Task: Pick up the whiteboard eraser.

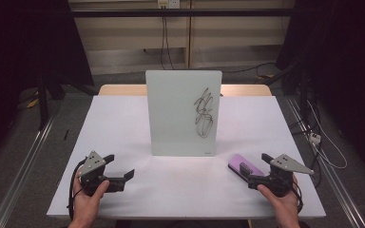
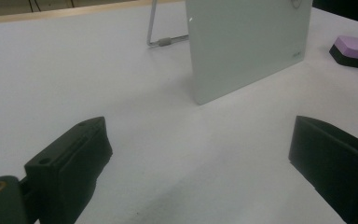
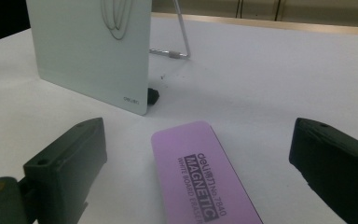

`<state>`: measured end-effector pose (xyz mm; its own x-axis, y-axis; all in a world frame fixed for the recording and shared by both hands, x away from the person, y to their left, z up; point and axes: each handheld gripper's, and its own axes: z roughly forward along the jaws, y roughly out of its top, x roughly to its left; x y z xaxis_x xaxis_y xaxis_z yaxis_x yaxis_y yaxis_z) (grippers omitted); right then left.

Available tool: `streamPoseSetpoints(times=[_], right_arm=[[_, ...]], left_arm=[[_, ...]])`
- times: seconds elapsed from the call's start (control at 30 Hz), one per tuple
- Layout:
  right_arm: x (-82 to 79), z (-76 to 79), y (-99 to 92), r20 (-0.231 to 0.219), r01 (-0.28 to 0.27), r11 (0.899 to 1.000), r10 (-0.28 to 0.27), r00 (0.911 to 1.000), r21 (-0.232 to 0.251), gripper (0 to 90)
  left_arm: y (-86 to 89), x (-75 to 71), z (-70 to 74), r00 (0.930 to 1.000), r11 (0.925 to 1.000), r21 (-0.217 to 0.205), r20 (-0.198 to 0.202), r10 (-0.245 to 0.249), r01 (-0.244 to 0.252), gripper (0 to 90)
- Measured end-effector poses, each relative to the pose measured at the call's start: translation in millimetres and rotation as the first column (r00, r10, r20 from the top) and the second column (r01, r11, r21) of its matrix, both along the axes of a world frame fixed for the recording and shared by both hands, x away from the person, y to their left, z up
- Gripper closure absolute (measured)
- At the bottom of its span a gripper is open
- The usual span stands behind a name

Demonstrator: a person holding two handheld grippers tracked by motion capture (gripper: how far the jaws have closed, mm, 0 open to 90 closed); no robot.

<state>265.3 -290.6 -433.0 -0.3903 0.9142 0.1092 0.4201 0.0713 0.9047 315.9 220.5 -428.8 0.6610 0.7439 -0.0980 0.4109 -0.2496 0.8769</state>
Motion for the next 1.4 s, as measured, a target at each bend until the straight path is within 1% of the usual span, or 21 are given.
streamPoseSetpoints(times=[0.03,0.17,0.2,0.23,0.27,0.47,0.53,0.57,0.67,0.73,0.8,0.87,0.9,0.97,1.03,1.07,1.13,1.17,1.23,1.3,1.4], right_arm=[[-0.2,0.6,0.0,0.002,-0.002,1.0,0.002,1.0,-0.004,4.2],[0.0,1.6,-0.6,-0.003,-0.009,1.0,0.009,1.0,-0.002,4.2],[-0.9,2.5,-0.4,-0.026,-0.048,0.999,0.048,0.9985,-0.021,8.6],[-0.9,2.5,-0.4,-0.026,-0.048,0.999,0.048,0.9985,-0.021,8.6],[-1.4,2.4,0.9,-0.027,-0.078,0.997,0.077,0.9966,-0.022,7.6],[-0.5,4.8,1.4,-0.049,-0.109,0.994,0.109,0.9928,-0.001,6.7],[-0.5,6.2,0.9,-0.053,-0.104,0.995,0.103,0.9932,-0.009,7.7],[0.2,6.9,1.2,-0.059,-0.108,0.994,0.106,0.9926,-0.035,9.0],[3.7,6.3,3.4,-0.074,-0.13,0.989,0.124,0.9894,-0.068,12.4],[5.1,6.1,4.3,-0.076,-0.135,0.988,0.129,0.9887,-0.079,12.9],[9.9,5.1,5.5,-0.088,-0.145,0.985,0.137,0.9866,-0.092,15.8],[15.0,4.3,6.5,-0.104,-0.172,0.977,0.159,0.9818,-0.128,20.3],[23.1,4.6,6.9,-0.126,-0.185,0.971,0.166,0.978,-0.153,21.6],[32.4,5.2,5.9,-0.159,-0.186,0.972,0.163,0.9738,-0.143,24.4],[40.6,6.7,5.9,-0.192,-0.206,0.965,0.174,0.966,-0.163,26.3],[40.6,6.7,5.9,-0.192,-0.206,0.965,0.174,0.966,-0.163,26.3],[48.8,8.6,6.0,-0.233,-0.226,0.959,0.183,0.9551,-0.171,24.4],[51.7,9.7,6.1,-0.259,-0.227,0.96,0.181,0.9489,-0.164,24.0],[54.2,11.2,5.8,-0.257,-0.221,0.962,0.175,0.9503,-0.16,26.7],[55.3,11.5,4.8,-0.262,-0.22,0.965,0.176,0.9488,-0.147,24.7],[56.2,13.9,3.4,-0.28,-0.219,0.964,0.171,0.9445,-0.151,23.5]], left_arm=[[-0.2,0.4,-0.5,0.9999,0.9999,0.013,-0.006,0.011,-0.011,5.1],[0.3,2.2,-2.2,0.9995,0.9996,0.019,-0.023,0.022,-0.021,5.1],[0.4,3.1,-2.8,0.9994,0.9994,0.025,-0.027,0.023,-0.022,5.2],[0.7,3.8,-3.1,0.9993,0.9993,0.03,-0.032,0.022,-0.021,5.2],[0.9,4.4,-3.4,0.9992,0.9994,0.027,-0.035,0.02,-0.019,5.1],[1.1,5.4,-3.9,0.9987,0.9992,0.029,-0.041,0.03,-0.029,5.1],[1.3,4.8,-4.0,0.9988,0.999,0.031,-0.038,0.031,-0.03,5.1],[1.6,4.7,-3.9,0.9988,0.9991,0.033,-0.039,0.029,-0.027,5.1],[1.8,4.3,-3.8,0.9988,0.9991,0.03,-0.038,0.032,-0.031,5.1],[1.8,4.5,-3.8,0.9992,0.9996,0.02,-0.035,0.019,-0.018,5.1],[1.6,4.3,-3.6,0.9993,0.9995,0.028,-0.034,0.015,-0.014,5.1],[1.2,4.4,-4.2,0.9992,0.9996,0.027,-0.038,0.012,-0.011,5.1],[1.2,4.7,-4.6,0.9992,0.9996,0.026,-0.04,0.011,-0.01,5.1],[1.0,5.7,-4.1,0.999,0.9995,0.03,-0.044,0.007,-0.005,5.1],[1.4,5.8,-3.2,0.9991,0.9995,0.032,-0.04,0.01,-0.009,5.1],[1.4,5.5,-3.4,0.999,0.9995,0.03,-0.043,0.011,-0.01,5.1],[2.2,5.0,-4.5,0.9988,0.9993,0.036,-0.048,0.008,-0.006,5.1],[2.7,4.9,-5.3,0.9985,0.9992,0.039,-0.054,0.004,-0.002,5.1],[2.7,5.3,-6.1,0.998,0.9994,0.034,-0.063,0.002,0.0,5.1],[2.6,6.2,-6.2,0.9983,0.9995,0.033,-0.059,0.002,0.0,5.1],[1.8,6.2,-6.0,0.9982,0.9992,0.039,-0.06,0.0,0.002,5.1]])
